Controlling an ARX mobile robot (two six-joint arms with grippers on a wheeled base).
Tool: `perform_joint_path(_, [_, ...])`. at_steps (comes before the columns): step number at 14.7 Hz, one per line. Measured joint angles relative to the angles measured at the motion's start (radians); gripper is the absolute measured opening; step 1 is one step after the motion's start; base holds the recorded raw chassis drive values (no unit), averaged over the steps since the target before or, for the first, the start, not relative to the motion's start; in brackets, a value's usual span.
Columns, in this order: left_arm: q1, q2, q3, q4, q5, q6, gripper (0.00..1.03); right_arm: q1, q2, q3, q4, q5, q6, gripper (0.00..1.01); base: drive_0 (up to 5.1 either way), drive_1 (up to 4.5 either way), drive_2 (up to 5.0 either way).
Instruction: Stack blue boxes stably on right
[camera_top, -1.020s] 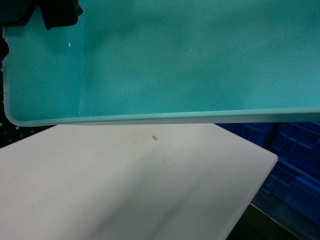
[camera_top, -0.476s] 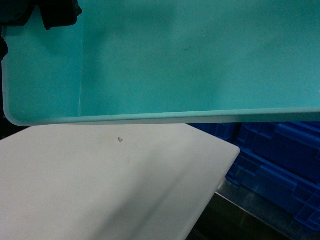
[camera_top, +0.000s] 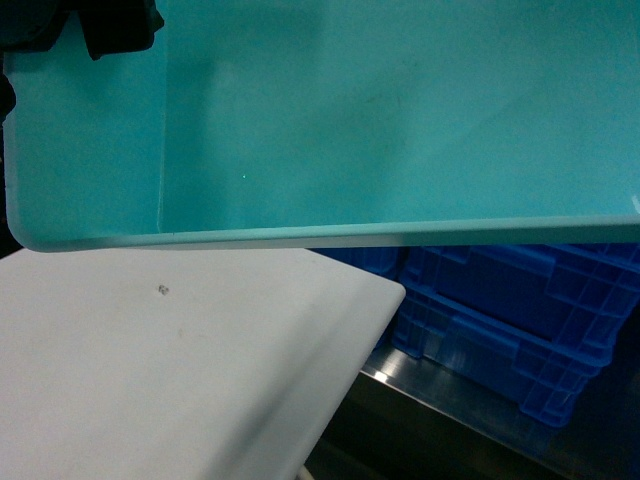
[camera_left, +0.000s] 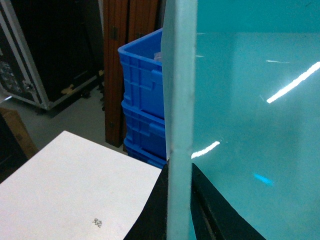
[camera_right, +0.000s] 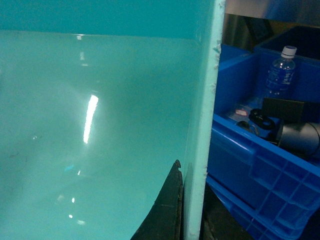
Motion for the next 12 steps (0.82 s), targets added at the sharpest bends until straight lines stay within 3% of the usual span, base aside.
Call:
perform_joint_path(3, [0.0,0.0,0.0,0.0,0.0,0.0,0.08,0.0,0.0,0.0,0.0,0.0,0.0,0.02,-1.2,-1.16,-1.2])
perform_joint_path(12, [0.003,0.0,0.0,0.0,0.002,0.002,0.08,0.001,0.0,0.0,0.0,-0.002,0.0,0.02,3.9,-2.64,-2.6])
